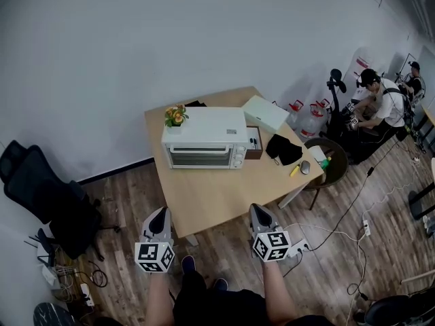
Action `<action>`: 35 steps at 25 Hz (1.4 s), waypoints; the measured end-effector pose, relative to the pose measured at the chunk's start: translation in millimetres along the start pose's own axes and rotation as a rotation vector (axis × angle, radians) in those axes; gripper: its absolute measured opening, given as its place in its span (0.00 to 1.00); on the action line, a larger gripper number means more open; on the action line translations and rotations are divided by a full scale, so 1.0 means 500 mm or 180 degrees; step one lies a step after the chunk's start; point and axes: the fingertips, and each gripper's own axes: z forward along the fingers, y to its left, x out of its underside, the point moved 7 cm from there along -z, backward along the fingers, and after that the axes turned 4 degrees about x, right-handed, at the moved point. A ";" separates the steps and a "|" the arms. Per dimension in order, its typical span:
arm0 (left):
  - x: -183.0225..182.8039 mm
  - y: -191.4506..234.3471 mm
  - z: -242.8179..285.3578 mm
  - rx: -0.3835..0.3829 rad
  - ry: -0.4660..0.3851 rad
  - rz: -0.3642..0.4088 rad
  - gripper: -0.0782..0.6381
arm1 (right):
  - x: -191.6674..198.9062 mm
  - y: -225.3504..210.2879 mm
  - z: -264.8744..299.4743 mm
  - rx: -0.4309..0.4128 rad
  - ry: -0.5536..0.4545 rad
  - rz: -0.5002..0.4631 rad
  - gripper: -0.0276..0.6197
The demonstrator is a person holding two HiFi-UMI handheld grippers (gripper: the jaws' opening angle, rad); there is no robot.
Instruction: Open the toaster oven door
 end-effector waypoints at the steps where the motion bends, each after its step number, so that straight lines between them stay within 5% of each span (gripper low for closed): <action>1: -0.003 0.004 0.007 0.0018 0.0008 0.0026 0.11 | -0.001 -0.001 0.008 0.0007 0.0003 0.0003 0.06; 6: -0.013 0.040 0.054 0.0024 0.0077 0.0150 0.11 | -0.017 0.006 0.057 0.0117 -0.0032 -0.0025 0.06; 10: -0.006 0.071 0.092 0.0115 0.0157 0.0158 0.11 | -0.019 0.030 0.092 0.0190 0.0052 -0.0417 0.06; 21: 0.002 0.168 0.167 0.0291 0.0253 0.0012 0.11 | -0.018 0.035 0.177 0.0293 0.0027 0.0144 0.06; 35: -0.014 0.263 0.237 0.0609 0.0332 0.0106 0.11 | -0.023 0.101 0.267 0.0451 -0.0048 0.0111 0.06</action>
